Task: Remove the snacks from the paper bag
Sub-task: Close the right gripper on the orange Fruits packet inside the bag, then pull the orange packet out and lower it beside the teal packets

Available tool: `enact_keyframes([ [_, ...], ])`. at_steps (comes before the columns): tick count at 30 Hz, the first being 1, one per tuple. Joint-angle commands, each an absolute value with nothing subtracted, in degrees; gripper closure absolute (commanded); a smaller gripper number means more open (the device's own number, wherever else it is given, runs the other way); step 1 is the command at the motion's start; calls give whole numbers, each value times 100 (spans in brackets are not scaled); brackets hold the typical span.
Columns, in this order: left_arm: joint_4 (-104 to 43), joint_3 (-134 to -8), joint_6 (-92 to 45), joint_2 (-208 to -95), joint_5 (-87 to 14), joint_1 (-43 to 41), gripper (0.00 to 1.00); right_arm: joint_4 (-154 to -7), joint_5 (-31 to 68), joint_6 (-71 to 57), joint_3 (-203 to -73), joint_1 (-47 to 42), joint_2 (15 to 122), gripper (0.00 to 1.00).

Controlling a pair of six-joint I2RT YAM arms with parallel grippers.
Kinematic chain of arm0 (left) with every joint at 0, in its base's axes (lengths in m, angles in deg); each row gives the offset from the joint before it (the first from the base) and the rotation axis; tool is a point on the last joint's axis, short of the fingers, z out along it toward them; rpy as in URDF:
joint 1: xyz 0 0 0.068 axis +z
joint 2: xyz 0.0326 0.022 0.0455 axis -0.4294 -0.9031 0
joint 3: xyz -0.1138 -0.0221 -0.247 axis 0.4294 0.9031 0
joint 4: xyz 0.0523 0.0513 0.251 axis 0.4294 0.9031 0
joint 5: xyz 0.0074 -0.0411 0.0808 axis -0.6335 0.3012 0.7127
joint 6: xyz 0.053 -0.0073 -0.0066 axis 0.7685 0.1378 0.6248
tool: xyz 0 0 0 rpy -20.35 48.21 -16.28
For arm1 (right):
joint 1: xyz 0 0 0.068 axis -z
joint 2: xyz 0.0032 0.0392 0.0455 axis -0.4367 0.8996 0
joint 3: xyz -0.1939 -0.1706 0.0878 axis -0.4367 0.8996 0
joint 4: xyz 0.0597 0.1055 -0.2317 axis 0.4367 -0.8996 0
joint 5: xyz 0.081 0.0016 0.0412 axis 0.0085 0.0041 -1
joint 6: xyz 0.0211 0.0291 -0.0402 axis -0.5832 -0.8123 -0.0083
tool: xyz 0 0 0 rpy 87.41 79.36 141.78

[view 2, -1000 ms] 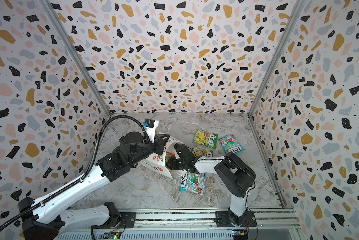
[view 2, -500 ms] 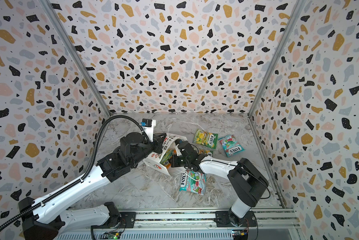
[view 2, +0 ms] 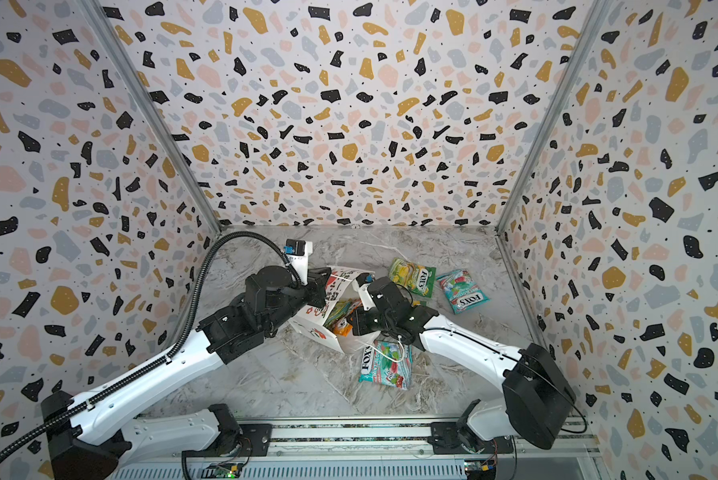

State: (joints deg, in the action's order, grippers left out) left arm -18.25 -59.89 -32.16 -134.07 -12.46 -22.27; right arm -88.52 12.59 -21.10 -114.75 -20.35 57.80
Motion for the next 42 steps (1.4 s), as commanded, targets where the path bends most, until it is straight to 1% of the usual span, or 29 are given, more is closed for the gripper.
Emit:
enact_keyframes([
  [1, -1921, -5921, -3197, -13390, -1060, -2247, 100, -9119, 1345, -1785, -11886, -2016, 5196, 100],
  [5, -1913, -5925, -3198, -13372, -1039, -2242, 100, -9496, 1414, -1615, -12198, -2016, 4645, 100],
  [14, -1869, -5955, -3163, -13364, -1003, -2242, 100, -10459, 2173, -1246, -12960, -1832, 3807, 100],
  [17, -1845, -5961, -3144, -13338, -969, -2246, 100, -10818, 2547, -1147, -13112, -1530, 3654, 100],
  [20, -1824, -5968, -3136, -13311, -955, -2247, 100, -11178, 2583, -1005, -13176, -956, 3555, 100],
  [26, -1797, -5989, -3107, -13266, -937, -2247, 100, -11841, 2553, -709, -12869, 388, 3348, 100],
  [31, -1816, -6007, -3066, -13225, -938, -2243, 100, -12212, 2643, -588, -12232, 1292, 3208, 100],
  [36, -1844, -6000, -3043, -13210, -1002, -2247, 100, -12208, 3002, -767, -11511, 1613, 3191, 100],
  [42, -1847, -5967, -2996, -13153, -995, -2247, 100, -11846, 2471, -942, -10975, 1668, 3357, 100],
])
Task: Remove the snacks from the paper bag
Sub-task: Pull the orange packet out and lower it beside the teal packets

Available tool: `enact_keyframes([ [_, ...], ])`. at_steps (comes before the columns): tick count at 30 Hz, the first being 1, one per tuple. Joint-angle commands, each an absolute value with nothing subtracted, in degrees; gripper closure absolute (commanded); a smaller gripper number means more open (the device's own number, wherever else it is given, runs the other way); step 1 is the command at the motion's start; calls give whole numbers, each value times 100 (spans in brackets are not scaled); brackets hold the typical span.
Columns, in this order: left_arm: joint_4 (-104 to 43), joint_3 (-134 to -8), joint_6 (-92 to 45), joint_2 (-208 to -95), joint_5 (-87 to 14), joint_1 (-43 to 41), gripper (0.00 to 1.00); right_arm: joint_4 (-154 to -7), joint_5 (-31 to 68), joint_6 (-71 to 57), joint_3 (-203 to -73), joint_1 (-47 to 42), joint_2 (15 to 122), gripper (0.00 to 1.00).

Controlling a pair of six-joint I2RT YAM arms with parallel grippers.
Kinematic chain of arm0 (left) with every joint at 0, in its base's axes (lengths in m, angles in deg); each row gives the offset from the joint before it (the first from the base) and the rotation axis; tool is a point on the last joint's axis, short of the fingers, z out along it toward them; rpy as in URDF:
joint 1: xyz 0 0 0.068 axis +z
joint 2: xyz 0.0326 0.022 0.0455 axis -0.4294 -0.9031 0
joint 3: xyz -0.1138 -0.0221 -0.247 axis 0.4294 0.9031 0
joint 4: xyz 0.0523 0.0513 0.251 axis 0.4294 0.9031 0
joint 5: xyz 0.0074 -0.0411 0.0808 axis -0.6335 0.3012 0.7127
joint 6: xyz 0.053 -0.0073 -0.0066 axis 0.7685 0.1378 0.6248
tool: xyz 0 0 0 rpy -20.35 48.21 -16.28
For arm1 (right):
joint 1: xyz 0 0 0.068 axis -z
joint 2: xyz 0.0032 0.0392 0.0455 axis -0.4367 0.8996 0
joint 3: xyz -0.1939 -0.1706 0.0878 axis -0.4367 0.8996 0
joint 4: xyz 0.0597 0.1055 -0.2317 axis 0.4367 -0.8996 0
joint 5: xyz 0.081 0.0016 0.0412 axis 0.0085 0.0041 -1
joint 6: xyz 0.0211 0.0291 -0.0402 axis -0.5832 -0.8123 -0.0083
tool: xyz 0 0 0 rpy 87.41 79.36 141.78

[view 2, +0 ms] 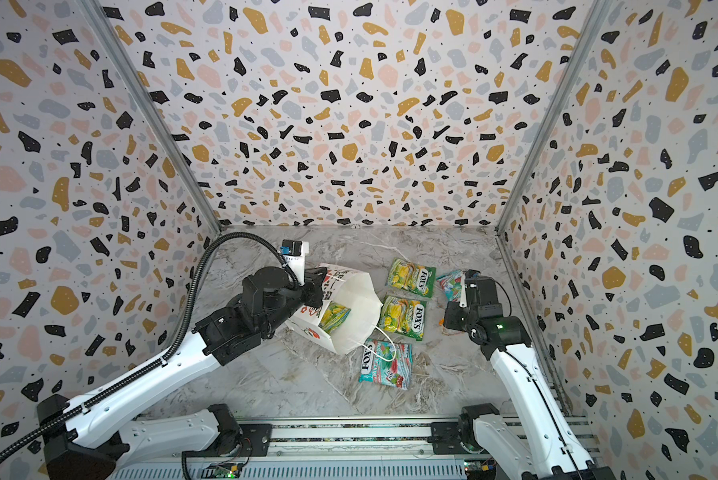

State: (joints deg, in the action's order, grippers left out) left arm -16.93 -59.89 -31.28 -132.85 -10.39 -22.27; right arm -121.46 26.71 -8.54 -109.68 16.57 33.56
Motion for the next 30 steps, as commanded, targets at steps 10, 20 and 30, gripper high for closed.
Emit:
enact_keyframes([
  [10, -1844, -5938, -2980, -13117, -926, -2246, 100, -11221, 1330, -731, -10604, 1675, 3639, 100],
  [20, -1844, -5963, -2958, -13164, -911, -2244, 100, -11274, 1944, -696, -10434, 1682, 3804, 100],
  [30, -1832, -6042, -2907, -13215, -908, -2247, 100, -11500, 3458, -1187, -10461, 1702, 3408, 47],
])
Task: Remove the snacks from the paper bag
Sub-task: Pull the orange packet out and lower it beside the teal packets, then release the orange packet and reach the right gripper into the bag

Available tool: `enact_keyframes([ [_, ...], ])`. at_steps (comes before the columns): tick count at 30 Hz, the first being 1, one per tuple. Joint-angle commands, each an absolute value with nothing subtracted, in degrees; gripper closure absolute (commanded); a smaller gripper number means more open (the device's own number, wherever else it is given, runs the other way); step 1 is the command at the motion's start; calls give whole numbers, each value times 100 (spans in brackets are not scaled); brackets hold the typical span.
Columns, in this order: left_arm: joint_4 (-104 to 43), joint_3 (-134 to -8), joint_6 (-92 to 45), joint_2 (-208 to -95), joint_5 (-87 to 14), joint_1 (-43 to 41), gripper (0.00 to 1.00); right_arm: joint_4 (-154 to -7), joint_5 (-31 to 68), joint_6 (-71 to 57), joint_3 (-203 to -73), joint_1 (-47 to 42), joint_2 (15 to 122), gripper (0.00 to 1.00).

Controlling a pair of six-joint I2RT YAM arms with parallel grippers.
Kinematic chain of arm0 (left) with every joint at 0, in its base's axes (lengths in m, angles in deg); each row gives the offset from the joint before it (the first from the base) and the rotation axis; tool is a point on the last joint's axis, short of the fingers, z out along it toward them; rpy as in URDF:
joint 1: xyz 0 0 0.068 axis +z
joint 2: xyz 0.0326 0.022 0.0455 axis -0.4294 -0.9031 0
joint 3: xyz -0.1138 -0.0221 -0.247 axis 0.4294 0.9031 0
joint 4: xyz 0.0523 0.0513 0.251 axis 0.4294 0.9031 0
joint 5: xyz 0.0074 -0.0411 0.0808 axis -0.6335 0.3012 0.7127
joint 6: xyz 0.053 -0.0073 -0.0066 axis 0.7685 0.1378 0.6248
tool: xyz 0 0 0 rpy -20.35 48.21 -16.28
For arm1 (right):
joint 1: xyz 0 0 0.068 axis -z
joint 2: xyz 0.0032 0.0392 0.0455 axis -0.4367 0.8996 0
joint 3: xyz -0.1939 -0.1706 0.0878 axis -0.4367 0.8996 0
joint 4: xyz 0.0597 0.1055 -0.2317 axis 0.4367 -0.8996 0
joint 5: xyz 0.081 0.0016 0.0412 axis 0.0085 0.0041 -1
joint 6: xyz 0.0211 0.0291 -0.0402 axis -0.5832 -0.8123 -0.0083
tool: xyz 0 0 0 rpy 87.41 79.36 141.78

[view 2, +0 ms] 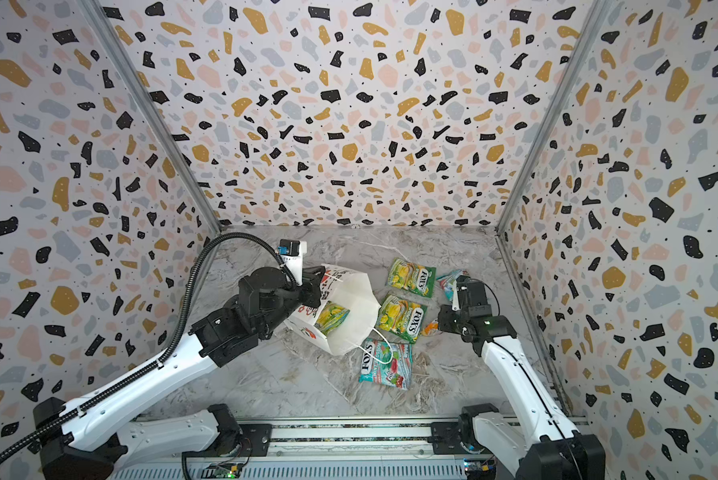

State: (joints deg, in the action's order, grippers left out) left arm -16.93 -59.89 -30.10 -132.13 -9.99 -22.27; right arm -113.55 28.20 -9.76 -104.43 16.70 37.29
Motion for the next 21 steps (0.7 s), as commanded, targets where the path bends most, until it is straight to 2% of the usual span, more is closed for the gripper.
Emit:
enact_keyframes([
  [1, -1828, -6041, -2901, -13214, -901, -2243, 100, -11522, 3617, -1249, -10474, 1702, 3270, 45],
  [6, -1832, -6040, -2889, -13223, -904, -2247, 100, -11625, 4301, -1473, -10636, 1717, 2630, 39],
  [9, -1842, -6055, -2899, -13232, -910, -2242, 100, -11550, 4091, -1380, -10829, 1720, 2513, 38],
  [12, -1874, -6062, -2900, -13237, -969, -2245, 100, -11163, 2749, -913, -10850, 1715, 2610, 38],
  [16, -1925, -6068, -2890, -13232, -1012, -2247, 100, -10612, 268, -540, -10694, 1517, 3050, 41],
  [18, -1929, -6069, -2872, -13232, -1058, -2247, 100, -10329, -185, -552, -10596, 1045, 3191, 43],
  [21, -1947, -6048, -2859, -13214, -1119, -2247, 100, -9933, -113, -536, -10527, 16, 3309, 43],
])
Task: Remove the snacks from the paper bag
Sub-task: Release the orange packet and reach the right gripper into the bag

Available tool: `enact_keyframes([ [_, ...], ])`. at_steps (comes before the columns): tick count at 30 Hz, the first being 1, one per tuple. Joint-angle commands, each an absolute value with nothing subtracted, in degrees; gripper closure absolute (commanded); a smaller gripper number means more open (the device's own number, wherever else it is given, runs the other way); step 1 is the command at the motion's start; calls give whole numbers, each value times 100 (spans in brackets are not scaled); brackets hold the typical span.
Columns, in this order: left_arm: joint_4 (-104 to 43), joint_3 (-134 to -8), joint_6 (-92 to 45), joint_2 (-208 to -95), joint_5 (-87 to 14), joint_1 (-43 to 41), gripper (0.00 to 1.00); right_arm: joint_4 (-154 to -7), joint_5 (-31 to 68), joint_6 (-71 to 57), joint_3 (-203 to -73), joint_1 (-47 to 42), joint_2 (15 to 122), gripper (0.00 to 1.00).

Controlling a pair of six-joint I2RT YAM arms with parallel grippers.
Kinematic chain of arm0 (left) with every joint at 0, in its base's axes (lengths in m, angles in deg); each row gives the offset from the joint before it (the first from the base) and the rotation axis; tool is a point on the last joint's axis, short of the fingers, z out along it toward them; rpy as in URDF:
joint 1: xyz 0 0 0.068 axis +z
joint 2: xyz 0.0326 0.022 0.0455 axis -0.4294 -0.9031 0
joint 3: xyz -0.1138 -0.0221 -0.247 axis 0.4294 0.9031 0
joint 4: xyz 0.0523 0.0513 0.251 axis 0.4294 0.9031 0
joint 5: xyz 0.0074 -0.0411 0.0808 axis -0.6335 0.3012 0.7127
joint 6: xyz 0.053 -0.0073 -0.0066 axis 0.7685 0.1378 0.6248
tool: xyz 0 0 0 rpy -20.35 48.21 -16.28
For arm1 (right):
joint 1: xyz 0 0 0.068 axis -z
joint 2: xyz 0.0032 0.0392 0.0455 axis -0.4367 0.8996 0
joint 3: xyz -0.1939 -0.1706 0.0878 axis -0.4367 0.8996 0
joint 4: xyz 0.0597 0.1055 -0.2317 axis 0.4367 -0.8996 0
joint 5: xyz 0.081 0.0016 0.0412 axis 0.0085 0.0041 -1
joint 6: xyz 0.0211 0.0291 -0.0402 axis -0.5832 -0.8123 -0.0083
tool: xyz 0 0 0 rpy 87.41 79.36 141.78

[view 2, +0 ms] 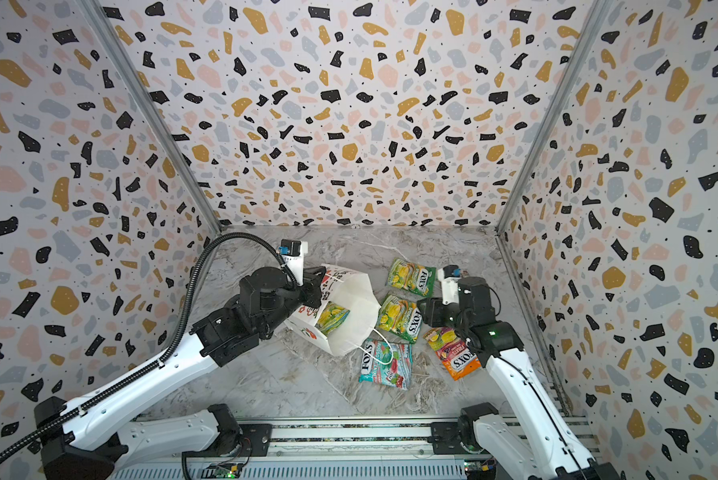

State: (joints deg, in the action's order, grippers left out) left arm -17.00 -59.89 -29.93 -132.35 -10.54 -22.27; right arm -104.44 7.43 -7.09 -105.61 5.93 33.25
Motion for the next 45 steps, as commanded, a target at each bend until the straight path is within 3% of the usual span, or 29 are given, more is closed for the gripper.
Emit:
enact_keyframes([
  [1, -1951, -6039, -2846, -13210, -1154, -2245, 100, -9728, -105, -571, -10499, -286, 3382, 44],
  [9, -1990, -6038, -2829, -13201, -1275, -2246, 100, -8408, -247, -1151, -10489, -1630, 4475, 52],
  [18, -2017, -6054, -2881, -13188, -1272, -2247, 100, -8005, -24, -1363, -10940, -2203, 6102, 55],
  [32, -2112, -6023, -2955, -13196, -1513, -2246, 100, -7863, 1228, -2724, -11595, -2235, 7599, 46],
  [45, -2193, -6042, -3017, -13183, -1732, -2247, 100, -7143, 1805, -3998, -11856, -2163, 8447, 42],
])
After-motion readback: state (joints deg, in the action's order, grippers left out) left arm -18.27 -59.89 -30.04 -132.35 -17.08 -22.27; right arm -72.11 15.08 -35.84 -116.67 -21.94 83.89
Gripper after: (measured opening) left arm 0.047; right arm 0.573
